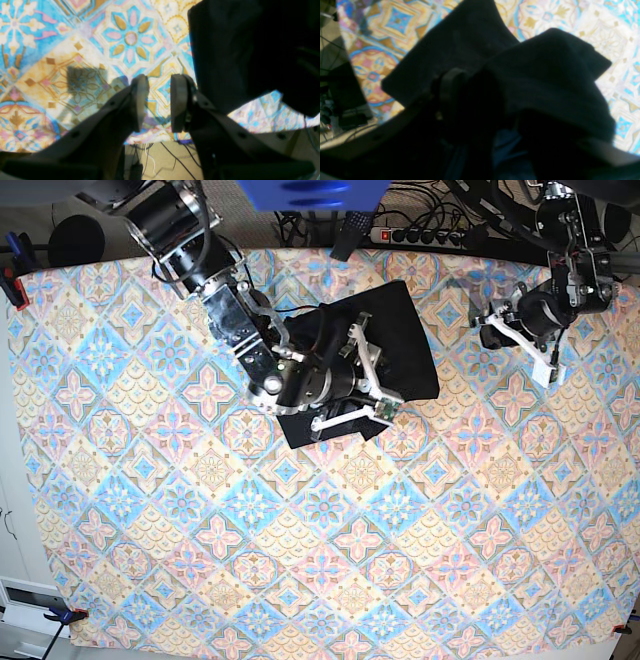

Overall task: Fold the T-shirt properly
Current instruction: 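Fold the held strip end over toward the left gripper with the right gripper, then press and square the folded bundle with both grippers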

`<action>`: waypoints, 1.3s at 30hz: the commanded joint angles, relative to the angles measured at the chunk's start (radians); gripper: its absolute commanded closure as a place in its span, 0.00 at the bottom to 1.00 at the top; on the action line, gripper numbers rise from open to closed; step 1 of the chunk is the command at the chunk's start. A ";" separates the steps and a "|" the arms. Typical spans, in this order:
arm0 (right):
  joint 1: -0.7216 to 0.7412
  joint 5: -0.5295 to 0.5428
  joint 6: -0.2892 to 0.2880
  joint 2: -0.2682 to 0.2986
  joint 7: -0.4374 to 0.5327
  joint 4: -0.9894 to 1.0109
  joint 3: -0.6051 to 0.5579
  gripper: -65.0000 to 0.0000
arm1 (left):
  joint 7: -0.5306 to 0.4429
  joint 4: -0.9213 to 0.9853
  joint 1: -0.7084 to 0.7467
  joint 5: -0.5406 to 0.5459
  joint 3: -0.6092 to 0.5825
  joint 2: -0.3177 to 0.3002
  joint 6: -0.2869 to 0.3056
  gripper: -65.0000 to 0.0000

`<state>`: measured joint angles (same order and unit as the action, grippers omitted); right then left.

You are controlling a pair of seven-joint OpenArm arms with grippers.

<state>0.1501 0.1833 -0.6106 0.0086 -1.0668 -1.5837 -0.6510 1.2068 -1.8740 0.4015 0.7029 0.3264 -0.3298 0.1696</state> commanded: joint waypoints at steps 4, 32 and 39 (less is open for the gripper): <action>0.029 0.008 0.004 -0.006 0.023 -0.079 0.033 0.58 | -0.014 -0.014 -0.003 0.011 -0.023 -0.007 0.002 0.75; 0.012 -0.043 0.004 0.106 0.184 -0.033 0.218 0.84 | -0.074 -0.071 0.007 0.019 -0.250 0.013 0.003 0.83; 0.121 -0.172 0.004 0.100 0.273 0.084 0.214 0.96 | -0.075 -0.083 0.004 -0.029 -0.384 0.068 -0.003 1.00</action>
<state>0.2287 0.0055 -0.6182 0.1112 -0.8211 -1.4830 -0.4438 1.1358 -1.9472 0.4068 0.6628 -0.0551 -0.2577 0.1627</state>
